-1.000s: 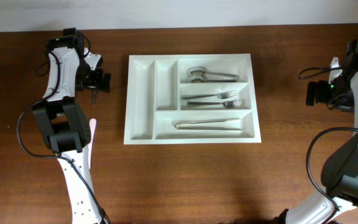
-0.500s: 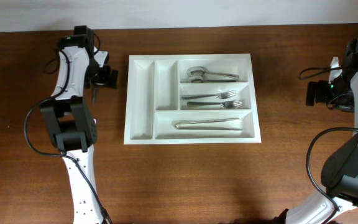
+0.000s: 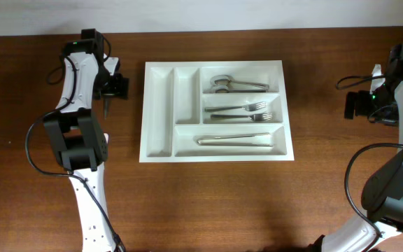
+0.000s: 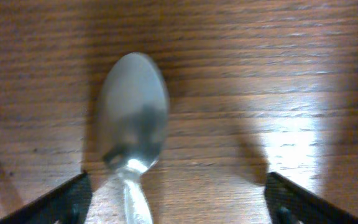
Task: Pack container
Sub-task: 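Lower the left gripper and close it on the spoon handle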
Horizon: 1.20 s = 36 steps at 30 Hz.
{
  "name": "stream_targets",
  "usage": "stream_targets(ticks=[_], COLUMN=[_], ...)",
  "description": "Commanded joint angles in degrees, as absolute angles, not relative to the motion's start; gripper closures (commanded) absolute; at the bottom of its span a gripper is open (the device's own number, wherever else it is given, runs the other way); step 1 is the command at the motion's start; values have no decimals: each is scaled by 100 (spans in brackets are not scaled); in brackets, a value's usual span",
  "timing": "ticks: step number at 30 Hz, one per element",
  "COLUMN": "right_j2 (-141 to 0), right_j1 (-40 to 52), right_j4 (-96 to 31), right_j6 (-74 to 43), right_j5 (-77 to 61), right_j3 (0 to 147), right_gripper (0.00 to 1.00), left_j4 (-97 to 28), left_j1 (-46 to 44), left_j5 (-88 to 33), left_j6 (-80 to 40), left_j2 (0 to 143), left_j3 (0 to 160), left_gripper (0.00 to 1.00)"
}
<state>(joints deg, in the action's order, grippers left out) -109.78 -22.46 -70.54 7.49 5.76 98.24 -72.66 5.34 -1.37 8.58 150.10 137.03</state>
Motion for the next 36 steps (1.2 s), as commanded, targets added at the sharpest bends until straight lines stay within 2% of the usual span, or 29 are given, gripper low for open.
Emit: stream_targets(ticks=[1,3,9,13,17,24,26,28,33,36], right_j2=[-10932,-10932,-10932,-10932,-10932,-10932,-10932,-10932,-10932,-10932], right_j1=[-2220,-2220,-2220,-2220,-2220,-2220,-2220,-2220,-2220,-2220], right_j4=[-7046,-7046,-7046,-7046,-7046,-7046,-7046,-7046,-7046,-7046], right_j6=[725,725,725,725,725,725,725,725,725,725], right_j5=[624,624,624,624,624,624,624,624,624,624], right_j3=[9813,9813,9813,9813,9813,9813,9813,9813,9813,9813], right_gripper=[1,1,1,1,2,1,1,1,1,1], left_j4=[-7297,-7297,-7295,-7282,-7279,-7236,-7236,-7236,-7231,-7212], left_j1=[613,613,611,611,611,607,607,607,607,607], left_j5=[-123,-121,-121,-121,-121,-123,-123,-123,-121,-123], left_j6=[840,840,838,838,838,838,838,838,838,838], left_j2=[15196,15196,15196,15196,15196,15194,15194,15194,15194,15194], left_j3=[13804,13804,13804,13804,13806,13806,13806,13808,13817,13817], left_gripper=[26,33,64,66,76,82,87,98,98,91])
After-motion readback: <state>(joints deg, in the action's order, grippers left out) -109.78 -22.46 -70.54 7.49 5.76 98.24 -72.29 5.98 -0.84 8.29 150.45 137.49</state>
